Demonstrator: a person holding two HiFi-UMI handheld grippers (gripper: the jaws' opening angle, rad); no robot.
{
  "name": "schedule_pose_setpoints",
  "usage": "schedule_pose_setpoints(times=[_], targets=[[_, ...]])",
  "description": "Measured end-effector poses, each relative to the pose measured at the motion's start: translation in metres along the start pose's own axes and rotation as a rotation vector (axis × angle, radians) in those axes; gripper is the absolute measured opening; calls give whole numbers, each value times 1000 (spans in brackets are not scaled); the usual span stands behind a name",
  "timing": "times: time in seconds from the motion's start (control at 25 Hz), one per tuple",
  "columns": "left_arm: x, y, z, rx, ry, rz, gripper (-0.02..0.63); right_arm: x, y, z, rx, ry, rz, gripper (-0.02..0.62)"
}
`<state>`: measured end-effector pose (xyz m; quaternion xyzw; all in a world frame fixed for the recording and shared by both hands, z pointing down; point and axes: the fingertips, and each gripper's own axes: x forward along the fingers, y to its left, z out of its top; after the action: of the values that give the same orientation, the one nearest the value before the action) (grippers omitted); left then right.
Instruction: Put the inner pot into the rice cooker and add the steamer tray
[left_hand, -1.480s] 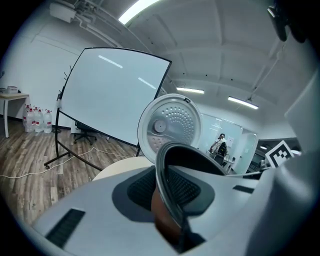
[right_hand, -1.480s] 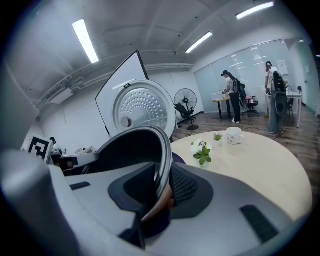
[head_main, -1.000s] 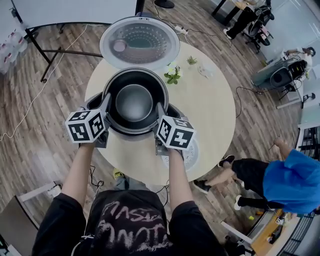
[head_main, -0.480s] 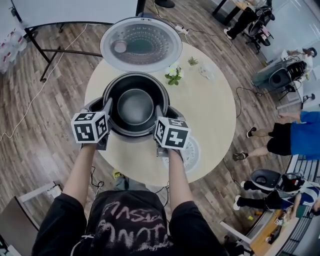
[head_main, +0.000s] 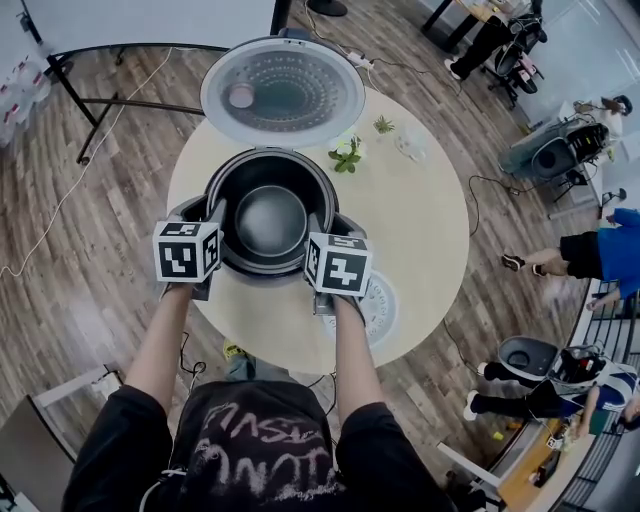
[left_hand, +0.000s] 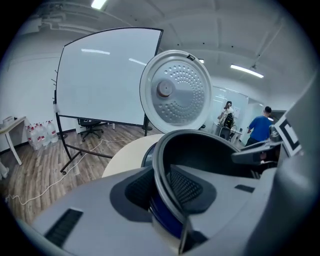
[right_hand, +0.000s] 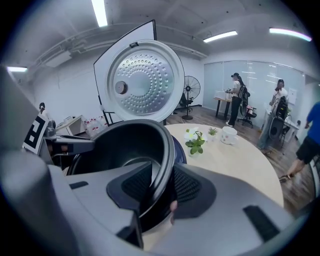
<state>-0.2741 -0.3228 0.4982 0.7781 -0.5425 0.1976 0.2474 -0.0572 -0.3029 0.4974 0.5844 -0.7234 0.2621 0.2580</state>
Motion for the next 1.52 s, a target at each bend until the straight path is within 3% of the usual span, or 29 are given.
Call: schedule_pose_setpoints(times=[0.24,0.36,0.56,0.92,1.2,1.52], targets=[[5,-1,1,97,68,16,126,2,-1,-4,-29,80,13,150],[7,0,2,149,76,41,132,3,-1,-4,-45,64,8,154],[8,-1,3,302,58,112,127,3,1,-4,-97,17,-24,167],[4,0,7,236,31,66,129,0,1,-1,-73,-32,-9,179],[-8,-2,10,256,-12,67,127,-13,2,4,-31,-108,2,179],[-29,-7,14,211,-93,31,109,-40,-6,1,24,-186,-18,113]])
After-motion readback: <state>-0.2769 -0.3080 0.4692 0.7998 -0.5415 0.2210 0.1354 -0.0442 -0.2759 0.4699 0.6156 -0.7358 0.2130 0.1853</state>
